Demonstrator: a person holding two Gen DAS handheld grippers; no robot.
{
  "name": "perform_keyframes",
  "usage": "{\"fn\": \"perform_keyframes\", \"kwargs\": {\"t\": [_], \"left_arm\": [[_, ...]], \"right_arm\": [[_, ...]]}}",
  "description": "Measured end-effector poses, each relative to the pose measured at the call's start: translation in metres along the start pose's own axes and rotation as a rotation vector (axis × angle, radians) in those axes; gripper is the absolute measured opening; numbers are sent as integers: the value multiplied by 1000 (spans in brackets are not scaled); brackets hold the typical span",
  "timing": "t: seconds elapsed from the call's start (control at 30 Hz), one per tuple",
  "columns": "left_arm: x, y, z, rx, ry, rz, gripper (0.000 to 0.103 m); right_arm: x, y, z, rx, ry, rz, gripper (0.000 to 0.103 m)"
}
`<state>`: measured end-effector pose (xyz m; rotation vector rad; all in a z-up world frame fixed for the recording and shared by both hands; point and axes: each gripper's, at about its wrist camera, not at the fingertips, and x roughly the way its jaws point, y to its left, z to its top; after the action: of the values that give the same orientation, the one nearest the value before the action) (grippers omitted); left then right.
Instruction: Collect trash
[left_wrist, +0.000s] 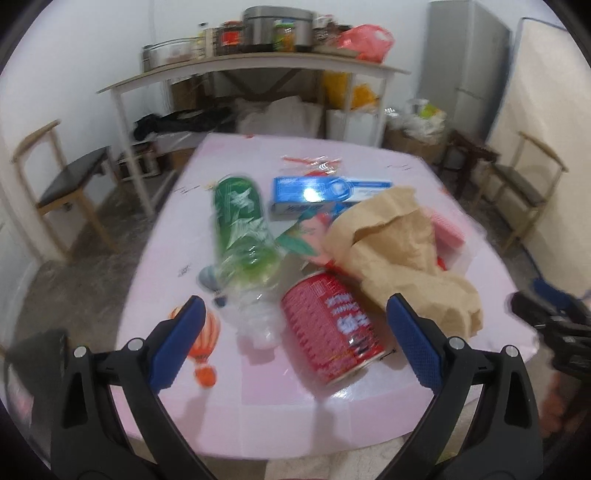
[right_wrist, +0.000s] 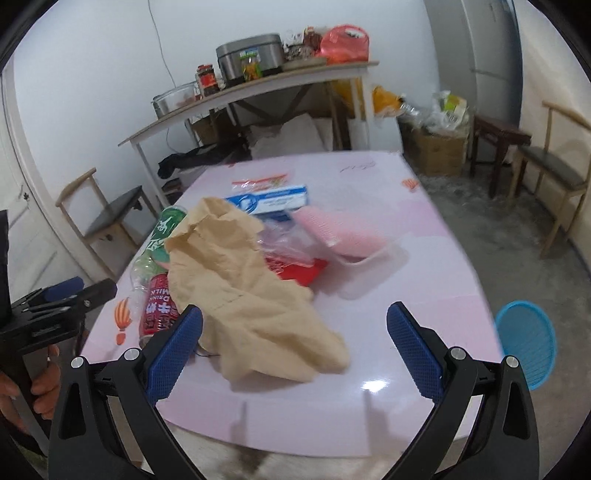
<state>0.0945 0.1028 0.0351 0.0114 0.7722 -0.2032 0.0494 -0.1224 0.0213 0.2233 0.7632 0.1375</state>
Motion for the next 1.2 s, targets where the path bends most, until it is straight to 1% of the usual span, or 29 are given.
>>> {"fn": "perform_keyframes", "kwargs": {"t": [0.07, 0.2, 0.3, 0.37, 0.5, 0.53, 0.57, 0.6, 0.63, 0.67, 0.7, 0.73, 0.77, 0.8, 0.83, 0.87, 0.9, 0.93, 0.97, 1.07, 1.13, 1.2], "left_arm": [[4, 0, 6, 24, -7, -41, 95], [20, -11, 22, 61, -13, -91, 95], [33, -21, 33, 73, -15, -143, 94], [43, -29, 41, 83, -13, -169, 94], [67, -41, 58, 89, 19, -181, 94], [74, -43, 62, 85, 32, -178, 92], [79, -43, 63, 81, 43, -176, 88], [88, -45, 67, 79, 68, -178, 75], [96, -46, 69, 76, 98, -180, 67], [100, -46, 71, 73, 116, -178, 63], [105, -46, 71, 65, 134, -175, 55], [110, -46, 72, 61, 150, -174, 46], [112, -46, 72, 63, 161, -174, 41], [114, -46, 71, 69, 169, -169, 31], [115, -46, 70, 70, 178, -167, 20], [115, -46, 69, 66, 188, -177, 15], [113, -45, 68, 59, 195, -190, 5], [111, -43, 66, 52, 198, -201, 1], [107, -43, 66, 49, 195, -212, 1], [90, -51, 65, 68, 171, -245, 0], [77, -60, 63, 86, 160, -284, 0], [63, -71, 60, 111, 153, -326, 0]], "right_arm": [[6, 4, -2, -16, 15, 18, 97], [17, 5, -8, -37, 24, -3, 97], [34, 5, -11, -57, 64, 14, 97], [37, 6, -13, -76, 68, 28, 97], [43, 11, -15, -127, 63, 62, 97], [46, 13, -15, -140, 66, 63, 97], [49, 14, -16, -152, 69, 60, 97], [53, 15, -17, -167, 73, 58, 97], [55, 16, -18, -179, 76, 56, 95], [57, 16, -19, -188, 78, 51, 91], [58, 17, -21, -195, 83, 50, 89], [60, 16, -22, -197, 87, 54, 86], [60, 15, -23, -196, 91, 57, 81], [62, 13, -24, -195, 99, 64, 77], [63, 12, -26, -191, 104, 71, 71], [64, 11, -26, -186, 107, 76, 65], [67, 8, -27, -179, 112, 85, 62], [68, 6, -27, -173, 114, 94, 55], [68, 4, -28, -167, 113, 106, 49], [66, 1, -28, -142, 114, 142, 38], [62, -2, -30, -130, 108, 155, 32], [57, -6, -30, -126, 97, 155, 30]]}}
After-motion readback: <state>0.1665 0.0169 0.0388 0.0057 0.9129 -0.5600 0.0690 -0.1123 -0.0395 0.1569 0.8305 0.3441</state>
